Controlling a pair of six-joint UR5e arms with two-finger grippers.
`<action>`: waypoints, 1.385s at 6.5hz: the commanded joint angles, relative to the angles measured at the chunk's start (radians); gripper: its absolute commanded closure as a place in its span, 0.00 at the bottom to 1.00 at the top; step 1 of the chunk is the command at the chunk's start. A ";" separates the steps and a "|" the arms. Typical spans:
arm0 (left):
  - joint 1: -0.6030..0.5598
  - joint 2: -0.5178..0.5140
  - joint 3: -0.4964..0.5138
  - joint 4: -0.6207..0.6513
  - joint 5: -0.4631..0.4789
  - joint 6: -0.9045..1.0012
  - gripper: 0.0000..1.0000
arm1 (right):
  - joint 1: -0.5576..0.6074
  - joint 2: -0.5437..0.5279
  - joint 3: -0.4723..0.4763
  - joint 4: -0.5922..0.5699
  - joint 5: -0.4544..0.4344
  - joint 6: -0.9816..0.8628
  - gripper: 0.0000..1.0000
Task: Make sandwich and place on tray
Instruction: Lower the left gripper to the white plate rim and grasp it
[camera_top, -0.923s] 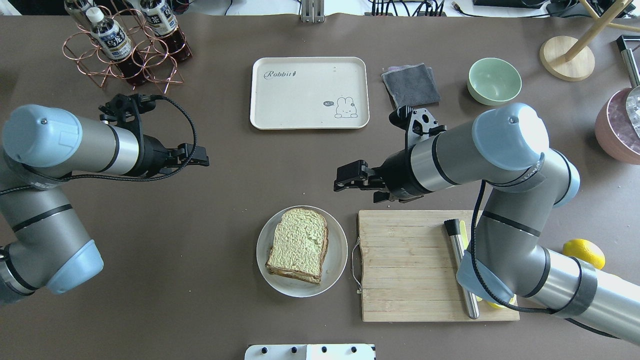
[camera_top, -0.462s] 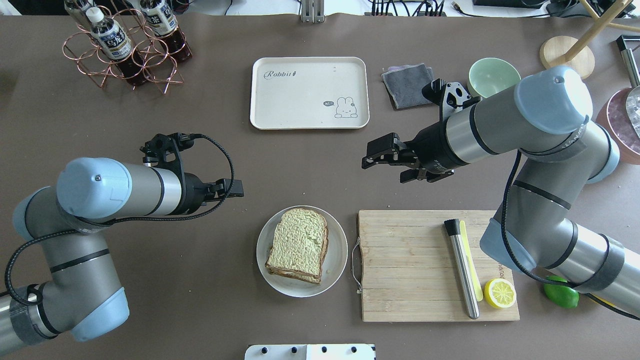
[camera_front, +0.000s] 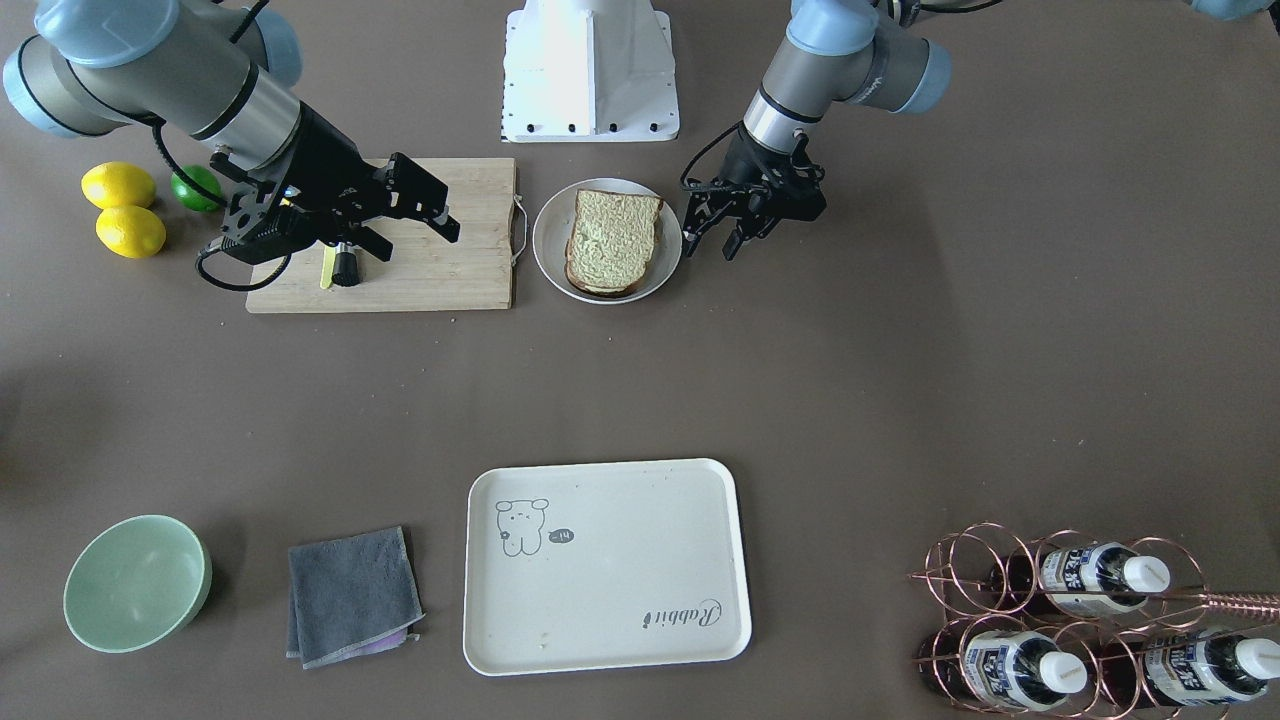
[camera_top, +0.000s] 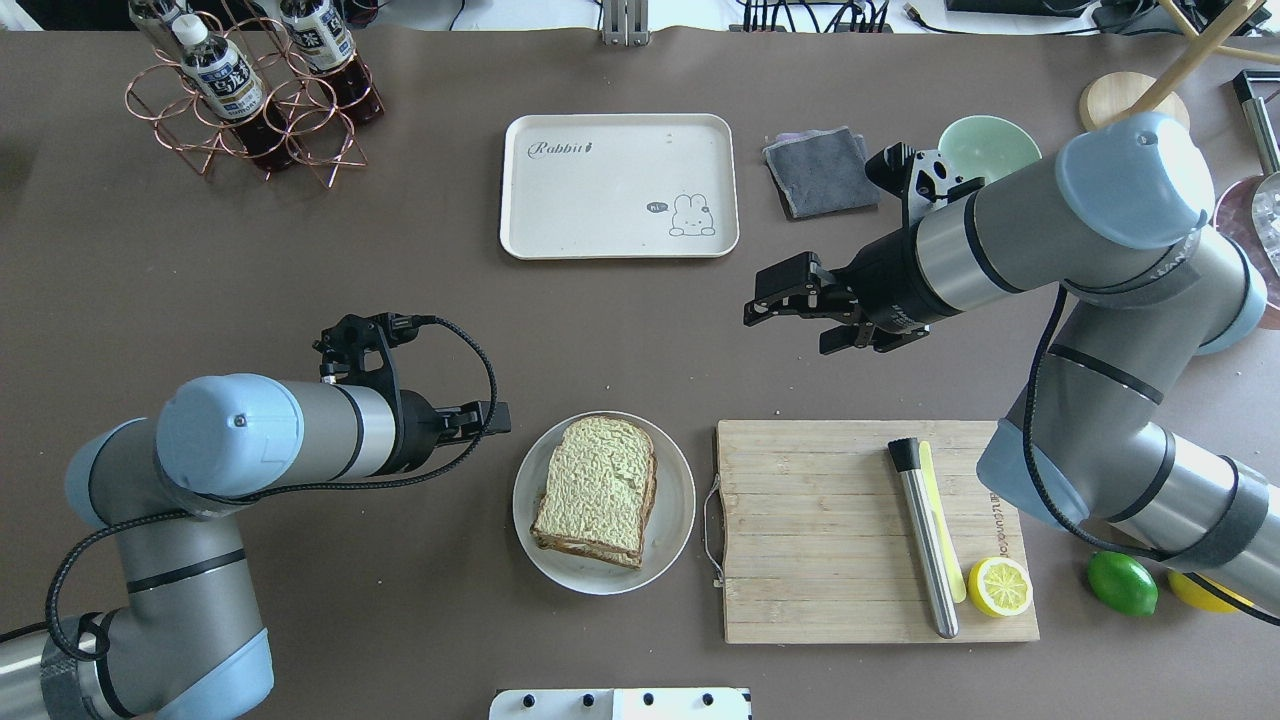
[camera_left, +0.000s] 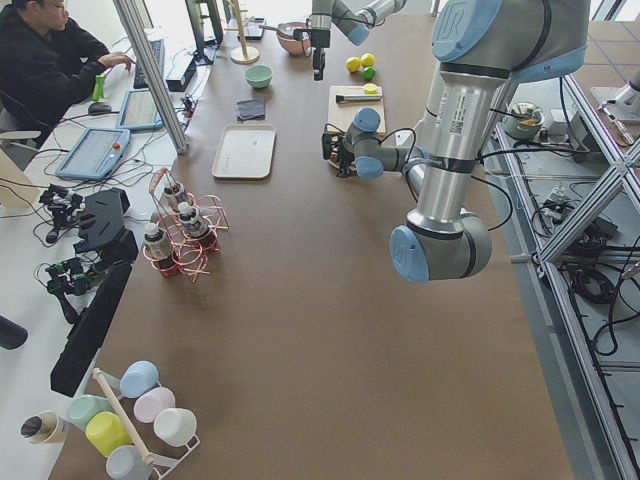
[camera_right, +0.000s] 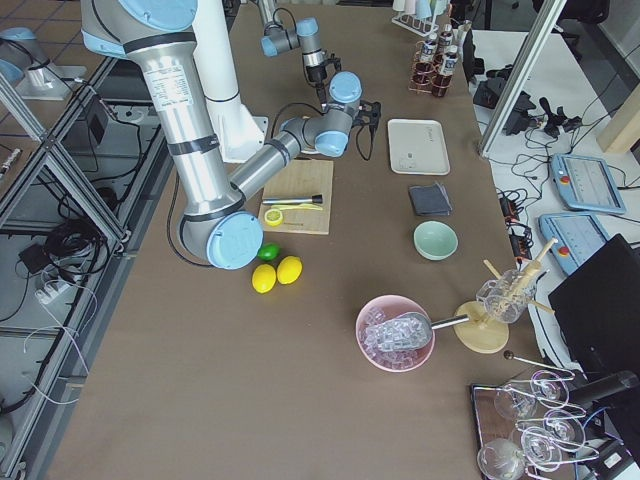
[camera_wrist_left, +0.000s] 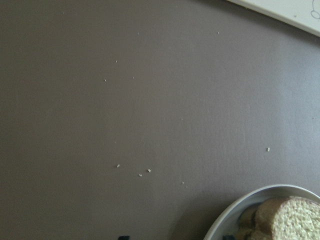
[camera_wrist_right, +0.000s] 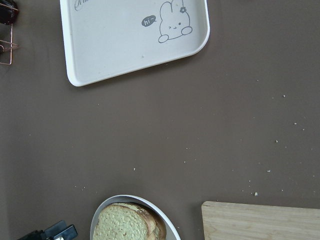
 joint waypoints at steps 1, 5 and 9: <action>0.038 -0.003 0.004 -0.002 0.029 -0.011 0.44 | 0.018 -0.010 -0.001 0.001 0.040 -0.036 0.00; 0.068 -0.034 0.041 -0.002 0.051 -0.027 0.60 | 0.018 -0.013 -0.003 0.002 0.043 -0.039 0.00; 0.068 -0.055 0.072 -0.003 0.051 -0.025 1.00 | 0.017 -0.013 -0.009 0.002 0.036 -0.039 0.00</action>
